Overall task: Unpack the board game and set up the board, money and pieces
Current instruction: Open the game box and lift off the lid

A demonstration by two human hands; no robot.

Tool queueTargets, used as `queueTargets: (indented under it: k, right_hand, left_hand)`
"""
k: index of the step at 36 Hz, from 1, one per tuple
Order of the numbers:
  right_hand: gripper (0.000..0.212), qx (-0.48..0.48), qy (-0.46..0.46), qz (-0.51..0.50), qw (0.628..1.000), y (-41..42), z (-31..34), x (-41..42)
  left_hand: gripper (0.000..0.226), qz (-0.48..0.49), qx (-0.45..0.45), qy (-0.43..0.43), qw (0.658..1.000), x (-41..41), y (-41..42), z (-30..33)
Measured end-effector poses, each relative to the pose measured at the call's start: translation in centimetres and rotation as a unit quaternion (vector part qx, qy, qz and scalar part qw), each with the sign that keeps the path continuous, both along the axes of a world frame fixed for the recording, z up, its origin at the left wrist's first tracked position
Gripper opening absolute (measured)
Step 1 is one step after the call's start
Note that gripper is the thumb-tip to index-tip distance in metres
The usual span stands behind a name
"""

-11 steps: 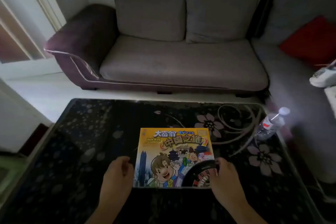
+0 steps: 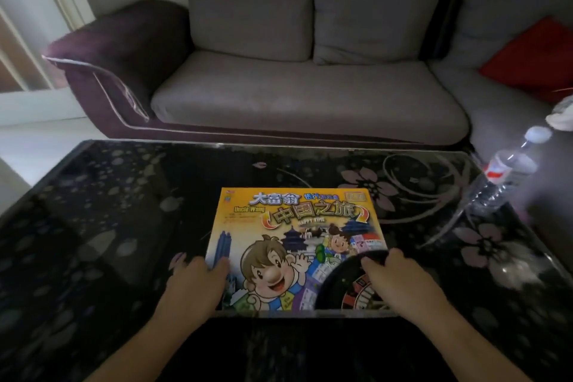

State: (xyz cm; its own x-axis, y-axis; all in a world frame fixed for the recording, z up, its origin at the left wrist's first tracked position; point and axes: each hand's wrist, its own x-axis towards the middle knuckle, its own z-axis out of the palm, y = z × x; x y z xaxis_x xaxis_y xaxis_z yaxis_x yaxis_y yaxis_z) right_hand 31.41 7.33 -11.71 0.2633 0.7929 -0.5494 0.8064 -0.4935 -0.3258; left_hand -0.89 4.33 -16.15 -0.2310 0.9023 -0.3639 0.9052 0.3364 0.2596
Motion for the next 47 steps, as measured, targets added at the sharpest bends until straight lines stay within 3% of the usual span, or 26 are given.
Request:
queueTargets:
  k: [2,4,9,13,18,22,24,28,35,38,43,47]
  right_hand:
    - [0.037,0.002,0.027,0.005,1.000,-0.1,-0.4,0.3]
    - [0.028,0.014,0.052,-0.009,0.998,-0.7,-0.5,0.3]
    - [0.018,0.072,0.111,-0.058,0.990,-3.6,-1.3,0.0]
    - [0.042,0.104,0.131,-0.104,0.980,-4.1,-4.2,1.2]
    - [0.019,0.109,0.203,-0.135,0.964,-5.7,-2.3,0.4]
    - [0.014,0.107,0.242,-0.164,0.950,-6.2,-1.7,0.8]
    - [0.023,0.095,0.261,-0.184,0.943,-5.8,-1.7,1.3]
    - [0.069,0.057,0.338,-0.225,0.912,-4.4,-2.4,3.0]
    - [0.092,0.048,0.368,-0.219,0.902,-3.7,-1.9,3.9]
    - [0.083,0.056,0.370,-0.218,0.902,-3.7,-1.4,3.8]
    - [0.101,0.067,0.366,-0.209,0.904,-3.1,-0.7,4.1]
    - [0.078,0.075,0.326,-0.190,0.923,-3.3,0.2,3.7]
  left_hand:
    - [0.048,0.094,0.038,-0.094,0.990,-0.1,0.0,-1.2]
    - [0.038,0.129,0.079,-0.145,0.978,0.2,-0.5,-1.0]
    - [0.034,0.139,0.110,-0.215,0.960,0.8,-3.3,0.6]
    - [0.033,0.142,0.112,-0.266,0.947,0.4,-5.4,0.8]
    - [0.025,0.134,0.124,-0.328,0.927,0.1,-6.5,1.4]
    - [0.014,0.147,0.125,-0.347,0.918,-0.1,-6.5,1.5]
    - [0.013,0.177,0.116,-0.377,0.902,-0.3,-6.2,1.3]
    - [0.019,0.212,0.077,-0.450,0.864,-0.7,-6.1,1.5]
    - [0.022,0.222,0.027,-0.474,0.852,-1.1,-5.4,3.1]
    - [0.028,0.229,0.018,-0.485,0.844,-1.3,-5.0,3.2]
    - [0.028,0.214,0.003,-0.479,0.852,-1.2,-4.9,3.3]
    - [0.024,0.200,0.001,-0.449,0.871,-0.9,-4.8,3.1]
